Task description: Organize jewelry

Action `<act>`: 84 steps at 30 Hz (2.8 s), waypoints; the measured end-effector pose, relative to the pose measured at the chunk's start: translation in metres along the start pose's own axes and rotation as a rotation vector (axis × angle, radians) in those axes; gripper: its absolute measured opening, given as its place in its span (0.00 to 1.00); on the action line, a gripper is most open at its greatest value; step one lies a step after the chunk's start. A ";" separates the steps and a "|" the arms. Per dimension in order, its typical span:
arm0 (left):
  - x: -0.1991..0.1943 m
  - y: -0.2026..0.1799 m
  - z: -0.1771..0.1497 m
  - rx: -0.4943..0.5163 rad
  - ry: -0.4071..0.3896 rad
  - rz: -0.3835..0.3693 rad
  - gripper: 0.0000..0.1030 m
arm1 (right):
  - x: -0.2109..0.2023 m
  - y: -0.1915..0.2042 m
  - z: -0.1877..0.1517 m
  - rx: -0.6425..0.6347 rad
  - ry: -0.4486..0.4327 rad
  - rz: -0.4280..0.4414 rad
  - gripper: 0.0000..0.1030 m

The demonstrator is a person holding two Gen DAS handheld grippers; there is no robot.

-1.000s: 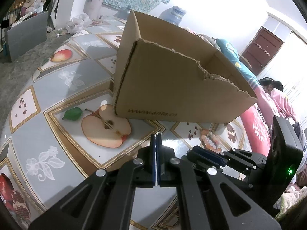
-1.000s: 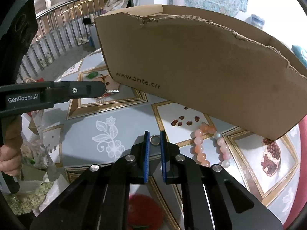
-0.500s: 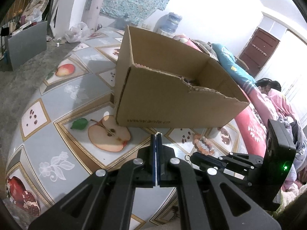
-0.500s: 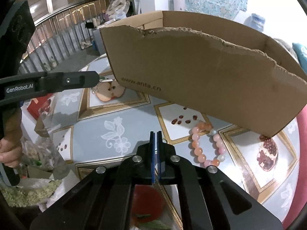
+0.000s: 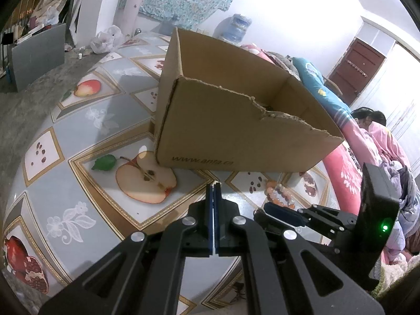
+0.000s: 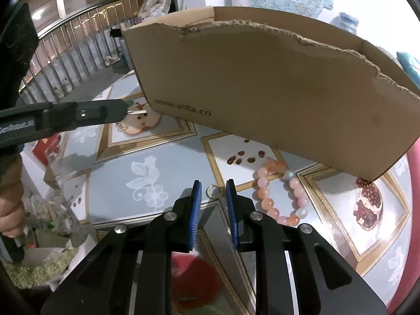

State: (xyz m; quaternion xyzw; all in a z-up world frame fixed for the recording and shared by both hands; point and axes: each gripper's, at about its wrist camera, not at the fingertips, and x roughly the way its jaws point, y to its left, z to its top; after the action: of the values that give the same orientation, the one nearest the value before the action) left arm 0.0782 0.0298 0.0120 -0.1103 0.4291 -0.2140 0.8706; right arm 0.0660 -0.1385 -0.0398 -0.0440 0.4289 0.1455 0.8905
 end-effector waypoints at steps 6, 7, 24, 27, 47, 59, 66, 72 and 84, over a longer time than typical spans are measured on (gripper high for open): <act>0.001 0.002 -0.001 -0.006 0.002 -0.002 0.00 | 0.002 0.009 -0.001 -0.062 -0.024 -0.029 0.09; 0.001 0.002 -0.001 -0.007 0.002 -0.002 0.00 | 0.002 0.009 -0.001 -0.068 -0.026 -0.029 0.08; -0.015 -0.004 0.008 0.014 -0.039 -0.020 0.00 | -0.029 0.007 0.007 -0.059 -0.100 0.008 0.08; -0.032 -0.017 0.022 0.060 -0.076 -0.048 0.00 | -0.055 0.006 0.021 -0.080 -0.182 0.006 0.08; 0.078 -0.042 0.137 0.121 0.100 0.044 0.01 | 0.002 -0.112 0.136 0.119 0.077 0.096 0.10; 0.067 -0.043 0.132 0.121 0.049 0.083 0.34 | -0.038 -0.139 0.128 0.188 -0.049 0.117 0.26; 0.021 -0.047 0.119 0.129 -0.073 0.101 0.51 | -0.116 -0.146 0.094 0.205 -0.235 0.148 0.32; -0.026 -0.050 0.094 0.146 -0.166 0.091 0.62 | -0.151 -0.138 0.051 0.223 -0.276 0.158 0.34; -0.028 -0.059 0.015 0.230 -0.107 0.178 0.74 | -0.041 -0.093 0.014 0.232 0.023 0.140 0.34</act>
State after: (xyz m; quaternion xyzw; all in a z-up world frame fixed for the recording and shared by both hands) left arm 0.0582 -0.0095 0.0627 0.0175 0.3628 -0.1775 0.9146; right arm 0.0801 -0.2338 -0.0034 0.0876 0.4549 0.1560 0.8724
